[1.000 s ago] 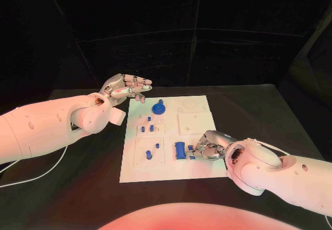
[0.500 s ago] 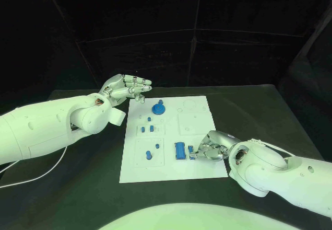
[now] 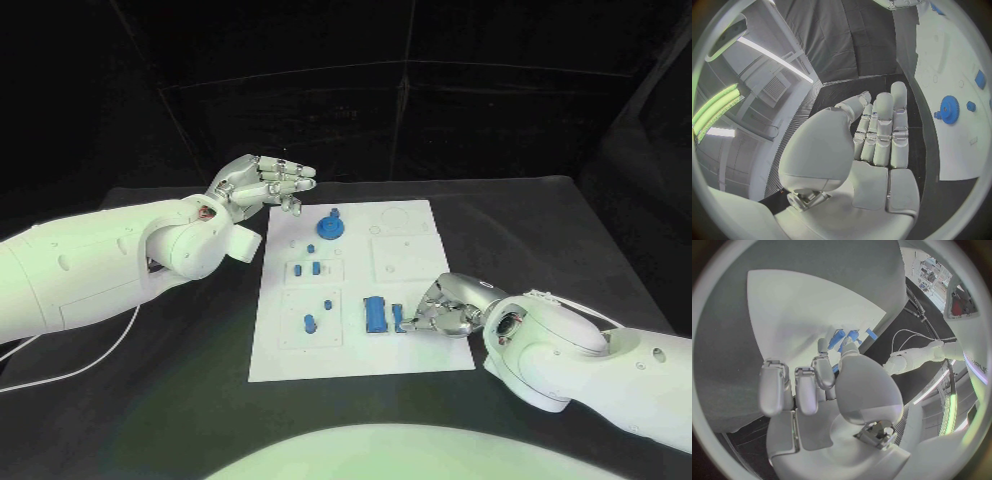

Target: Assemble the parts on the task board

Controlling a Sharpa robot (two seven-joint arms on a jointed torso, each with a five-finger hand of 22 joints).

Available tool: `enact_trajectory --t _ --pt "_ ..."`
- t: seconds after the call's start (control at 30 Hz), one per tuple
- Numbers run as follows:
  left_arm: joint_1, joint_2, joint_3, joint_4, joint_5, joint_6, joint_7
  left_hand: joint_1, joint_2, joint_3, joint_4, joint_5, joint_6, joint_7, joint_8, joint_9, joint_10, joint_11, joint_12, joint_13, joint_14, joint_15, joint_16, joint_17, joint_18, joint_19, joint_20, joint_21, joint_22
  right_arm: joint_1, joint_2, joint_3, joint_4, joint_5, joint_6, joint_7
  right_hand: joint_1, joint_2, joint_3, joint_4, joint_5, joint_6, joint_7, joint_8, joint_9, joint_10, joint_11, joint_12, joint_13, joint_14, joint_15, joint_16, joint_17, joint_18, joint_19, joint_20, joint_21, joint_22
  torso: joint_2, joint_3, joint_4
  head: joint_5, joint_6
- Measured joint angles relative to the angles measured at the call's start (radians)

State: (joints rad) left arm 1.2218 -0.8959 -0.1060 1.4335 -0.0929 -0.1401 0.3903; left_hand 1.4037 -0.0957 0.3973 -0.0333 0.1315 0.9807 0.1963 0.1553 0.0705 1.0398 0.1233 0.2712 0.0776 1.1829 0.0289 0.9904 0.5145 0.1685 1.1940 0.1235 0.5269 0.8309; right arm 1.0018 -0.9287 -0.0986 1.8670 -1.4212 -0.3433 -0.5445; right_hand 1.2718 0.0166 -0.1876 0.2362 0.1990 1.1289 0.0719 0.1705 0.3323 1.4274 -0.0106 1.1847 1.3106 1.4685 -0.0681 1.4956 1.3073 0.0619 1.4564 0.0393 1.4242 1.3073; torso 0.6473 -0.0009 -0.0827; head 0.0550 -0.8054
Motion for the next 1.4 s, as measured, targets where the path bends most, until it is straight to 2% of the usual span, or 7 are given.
enact_trajectory --t 0.17,0.37,0.73,1.07,1.2,1.3,1.4 --pt "0.0 0.0 0.0 0.0 0.0 0.0 0.0 0.0 0.0 0.0 0.0 0.0 0.0 0.0 0.0 0.0 0.0 0.0 0.0 0.0 0.0 0.0 0.0 0.0 0.0 0.0 0.0 0.0 0.0 0.0 0.007 0.0 -0.015 0.0 0.007 0.001 0.016 0.007 -0.004 -0.01 0.016 0.0 0.0 0.0 0.003 0.0 0.0 0.0 0.0 0.0 0.0 0.0 0.001 0.0 0.0 0.0 0.0 0.0 0.001 0.0002 0.0007 0.0 -0.002" --pt "0.0 0.001 0.0 -0.001 0.0 0.0 0.0 0.0 0.0 0.0 0.0 0.0 0.0 0.0 0.0 0.0 0.0 0.0 0.0 0.0 0.0 0.0 0.0 0.0 0.0 0.0 0.0 0.0 0.0 0.0 0.026 0.0 -0.032 -0.001 0.016 -0.001 0.042 -0.003 -0.009 -0.03 0.02 0.0 0.0 0.0 0.006 0.0 0.0 -0.002 -0.003 0.0 0.0 0.0 0.001 0.0 0.0 0.0 0.0 0.0 0.001 0.0003 0.0018 0.006 -0.007" --pt "0.0 0.006 0.0 -0.001 0.0 0.0 0.0 0.0 0.0 0.0 0.0 0.0 0.0 0.0 0.0 0.0 0.0 0.0 0.0 0.0 0.0 0.0 0.0 0.0 0.0 0.0 0.0 0.0 0.0 0.0 0.043 0.0 -0.044 -0.016 0.014 -0.017 0.05 0.003 -0.009 -0.03 0.02 0.0 0.0 0.0 0.007 -0.002 0.002 -0.004 -0.003 0.0 0.0 0.0 0.001 0.0 0.0 0.0 0.0 0.001 0.001 0.0006 0.0004 0.008 -0.007" --pt "0.0 0.008 0.0 -0.004 0.0 0.0 0.0 0.0 0.0 0.0 0.0 0.0 0.0 0.0 0.0 0.0 0.0 0.0 0.0 0.0 0.0 0.0 0.0 0.0 0.0 0.0 0.0 0.0 -0.001 0.0 0.015 0.0 -0.03 0.0 -0.014 -0.001 0.035 0.003 -0.035 -0.015 0.037 -0.016 0.006 -0.005 0.01 -0.007 0.007 -0.027 -0.003 0.0 0.0 -0.005 0.001 0.0 0.0 0.0 -0.001 0.0 -0.001 0.0 -0.0002 0.005 -0.001" --pt "0.0 0.012 0.0 -0.011 0.0 0.0 0.0 -0.003 0.003 0.0 0.0 0.0 0.0 0.0 0.0 0.0 0.0 0.0 0.0 0.0 -0.004 0.004 0.0 -0.001 0.0 0.0 0.0 0.0 -0.001 0.001 -0.005 0.001 -0.04 0.091 -0.05 0.079 0.045 0.007 -0.046 -0.023 0.057 -0.069 0.025 -0.036 0.003 -0.08 0.025 -0.171 -0.092 -0.003 0.008 -0.081 0.0 0.008 -0.065 0.012 -0.086 -0.119 -0.004 -0.0012 0.0018 0.001 0.009" --pt "0.0 0.018 0.0 -0.021 0.001 0.0 0.002 -0.017 -0.001 -0.012 0.006 0.0 0.0 0.0 0.0 0.0 -0.004 -0.004 0.004 0.0 -0.004 0.004 0.004 -0.003 0.0 -0.003 0.003 -0.004 -0.003 0.012 -0.008 0.006 -0.085 0.193 -0.08 0.165 0.09 0.015 -0.043 -0.043 0.068 -0.081 0.037 -0.044 0.002 -0.195 0.035 -0.402 -0.241 -0.005 0.016 -0.198 -0.112 0.055 -0.166 0.019 -0.229 -0.316 -0.01 -0.0036 0.0039 -0.005 0.02" --pt "-0.001 0.032 0.0 -0.039 0.006 -0.001 0.005 -0.035 -0.003 -0.023 0.018 0.0 -0.004 -0.004 0.004 0.0 -0.004 -0.004 0.008 0.0 -0.01 0.005 0.004 -0.005 0.0 -0.007 0.007 -0.008 -0.007 0.035 0.0 0.013 -0.158 0.345 -0.106 0.286 0.15 0.041 -0.025 -0.066 0.042 -0.095 0.051 -0.053 0.0 -0.311 0.048 -0.607 -0.383 -0.088 0.032 -0.431 -0.354 0.105 -0.321 0.029 -0.471 -0.611 -0.02 -0.0069 0.0075 -0.013 0.032"
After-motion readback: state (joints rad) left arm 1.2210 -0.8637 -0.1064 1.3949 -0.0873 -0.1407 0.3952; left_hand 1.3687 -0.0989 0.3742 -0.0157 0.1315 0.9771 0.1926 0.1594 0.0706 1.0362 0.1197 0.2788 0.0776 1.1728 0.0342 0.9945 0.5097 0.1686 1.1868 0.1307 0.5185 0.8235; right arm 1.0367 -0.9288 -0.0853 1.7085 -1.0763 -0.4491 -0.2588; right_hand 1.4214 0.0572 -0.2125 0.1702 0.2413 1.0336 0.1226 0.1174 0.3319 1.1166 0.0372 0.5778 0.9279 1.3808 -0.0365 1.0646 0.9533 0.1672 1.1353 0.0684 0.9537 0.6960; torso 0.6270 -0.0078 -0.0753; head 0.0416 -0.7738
